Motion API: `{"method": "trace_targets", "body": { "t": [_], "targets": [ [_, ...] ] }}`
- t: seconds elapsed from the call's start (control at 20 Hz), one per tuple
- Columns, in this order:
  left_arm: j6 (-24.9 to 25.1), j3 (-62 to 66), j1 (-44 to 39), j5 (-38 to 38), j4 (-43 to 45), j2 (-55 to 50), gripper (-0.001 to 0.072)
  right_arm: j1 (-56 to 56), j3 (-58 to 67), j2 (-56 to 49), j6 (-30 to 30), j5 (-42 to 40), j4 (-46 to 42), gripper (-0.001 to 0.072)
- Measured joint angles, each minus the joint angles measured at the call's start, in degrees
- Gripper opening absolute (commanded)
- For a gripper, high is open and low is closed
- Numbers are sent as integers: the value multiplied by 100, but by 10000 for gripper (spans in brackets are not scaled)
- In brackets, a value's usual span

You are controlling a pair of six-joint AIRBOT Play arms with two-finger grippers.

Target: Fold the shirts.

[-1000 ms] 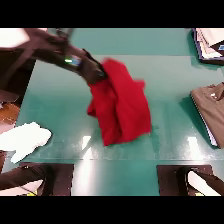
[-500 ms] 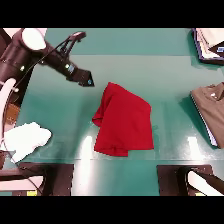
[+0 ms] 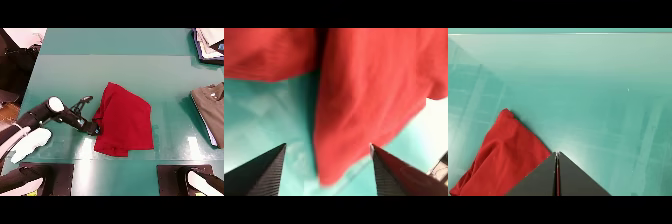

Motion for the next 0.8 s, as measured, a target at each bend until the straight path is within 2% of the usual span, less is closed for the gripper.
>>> {"method": "trace_targets", "body": {
  "t": [0.15, 0.25, 0.4, 0.6, 0.65, 0.7, 0.75, 0.8],
  "targets": [
    [92, -326, -369, 634, -304, -2, 601, 0, 0, 0, -2, -9, 2, 20],
    [109, -417, -494, 868, -420, -37, 35, 0, 0, 0, -4, -11, 4, 20],
    [131, -321, -468, 848, -450, -33, 24, 4, 0, -7, -7, -15, 11, 20],
    [85, 452, 251, -90, 13, 389, 25, 173, -313, -39, -13, -20, 15, 32],
    [59, 726, 509, -352, 267, 570, 25, 273, -514, -55, -13, -52, 17, 163],
    [35, 984, 748, -549, 503, 732, 25, 391, -715, -90, -24, -116, 17, 376],
    [17, 1248, 979, -732, 774, 885, 25, 533, -938, -164, -59, -177, 17, 467],
    [9, 1478, 1172, -914, 1008, 1014, 25, 688, -1141, -269, -79, -238, 22, 471]
  ]
}}
